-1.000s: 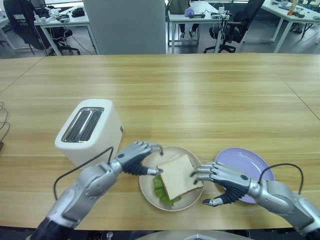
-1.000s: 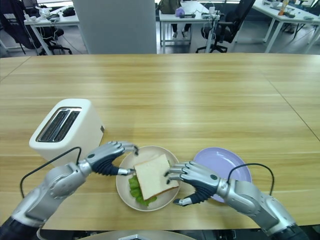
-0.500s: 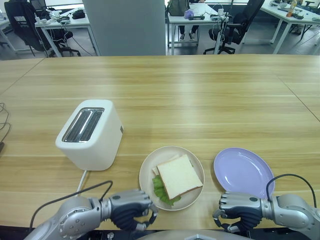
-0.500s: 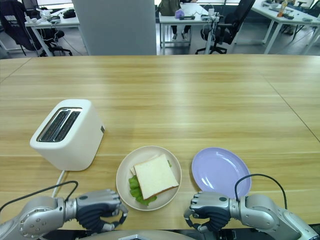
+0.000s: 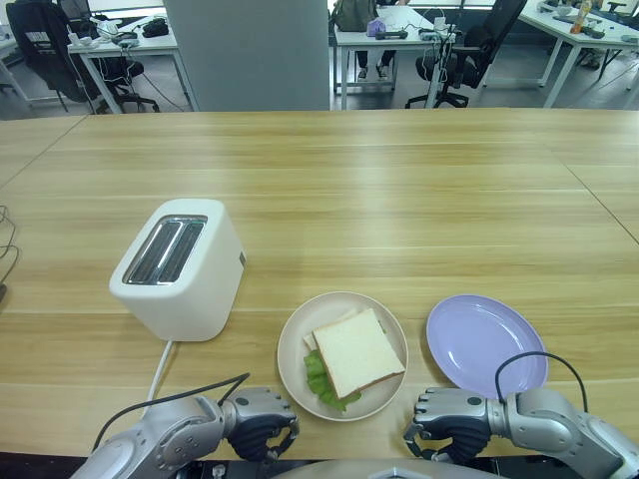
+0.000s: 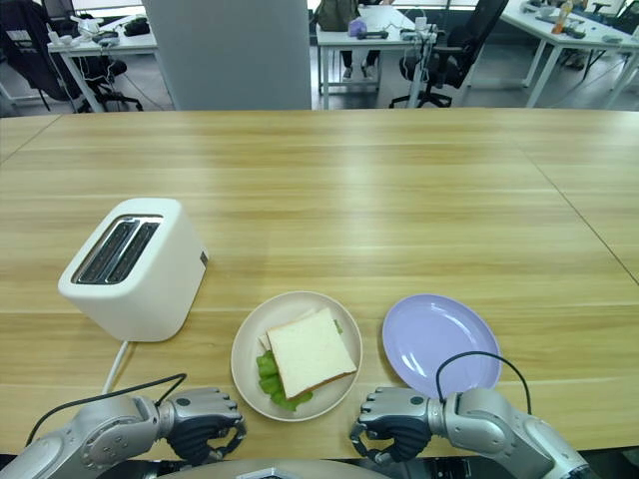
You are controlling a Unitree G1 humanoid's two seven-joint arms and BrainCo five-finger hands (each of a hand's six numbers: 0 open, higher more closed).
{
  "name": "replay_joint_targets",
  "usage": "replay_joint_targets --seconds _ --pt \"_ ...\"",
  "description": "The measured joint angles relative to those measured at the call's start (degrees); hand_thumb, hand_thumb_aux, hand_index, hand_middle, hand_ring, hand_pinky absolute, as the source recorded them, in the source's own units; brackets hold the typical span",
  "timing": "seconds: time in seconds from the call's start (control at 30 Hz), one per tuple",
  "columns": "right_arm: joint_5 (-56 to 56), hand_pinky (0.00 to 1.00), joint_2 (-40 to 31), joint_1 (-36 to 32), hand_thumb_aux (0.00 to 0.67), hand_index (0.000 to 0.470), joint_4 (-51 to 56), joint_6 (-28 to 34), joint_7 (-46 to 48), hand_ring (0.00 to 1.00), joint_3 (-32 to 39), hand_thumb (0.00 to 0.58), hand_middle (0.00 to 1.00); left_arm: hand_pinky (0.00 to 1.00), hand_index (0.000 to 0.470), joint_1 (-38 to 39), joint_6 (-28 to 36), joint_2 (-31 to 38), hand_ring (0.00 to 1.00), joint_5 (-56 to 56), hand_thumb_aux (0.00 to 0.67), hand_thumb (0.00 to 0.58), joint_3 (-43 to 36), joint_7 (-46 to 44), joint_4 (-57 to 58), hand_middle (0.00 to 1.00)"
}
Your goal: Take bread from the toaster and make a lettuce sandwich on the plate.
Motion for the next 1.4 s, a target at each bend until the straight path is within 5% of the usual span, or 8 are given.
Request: replay_joint_targets --seconds 0.3,0.77,1.07,1.33,1.37,1.4 --pt "-6.7 1.0 8.9 -10.4 0.67 0.46 9.9 1.1 -3.7 1.0 4.1 0.58 1.0 1.0 0.46 -10.7 3.2 -6.8 1.0 1.9 0.67 0.58 -3.5 -2.0 8.0 1.0" --pt "-30.7 1.0 21.0 -36.7 0.67 0.46 38.5 13.8 -38.3 1.0 8.9 0.58 1.0 1.0 0.46 -36.4 3.7 -18.6 1.0 14.8 0.67 0.58 -5.0 26.3 36.3 1.0" --pt "-28.7 1.0 20.0 -39.9 0.67 0.46 43.4 13.7 -42.2 1.0 10.0 0.58 1.0 1.0 0.46 -33.7 3.1 -15.8 1.0 13.9 0.67 0.58 -5.0 28.0 35.3 1.0" --pt "-17.4 1.0 9.1 -26.8 0.67 0.46 19.5 11.9 -34.6 1.0 2.4 0.58 1.0 1.0 0.46 -18.5 6.3 -14.1 1.0 3.6 0.67 0.58 3.9 23.1 12.7 1.0" --pt "-14.9 1.0 8.1 -24.5 0.67 0.46 15.8 12.0 -33.4 1.0 0.5 0.58 1.0 1.0 0.381 -16.8 6.7 -14.3 1.0 2.2 0.554 0.563 5.1 23.0 9.7 1.0" --pt "-11.7 1.0 7.4 -21.7 0.67 0.46 11.6 12.7 -31.8 1.0 -1.8 0.58 1.0 1.0 0.253 -15.2 7.4 -15.2 1.0 0.6 0.368 0.462 6.9 23.1 6.7 1.0"
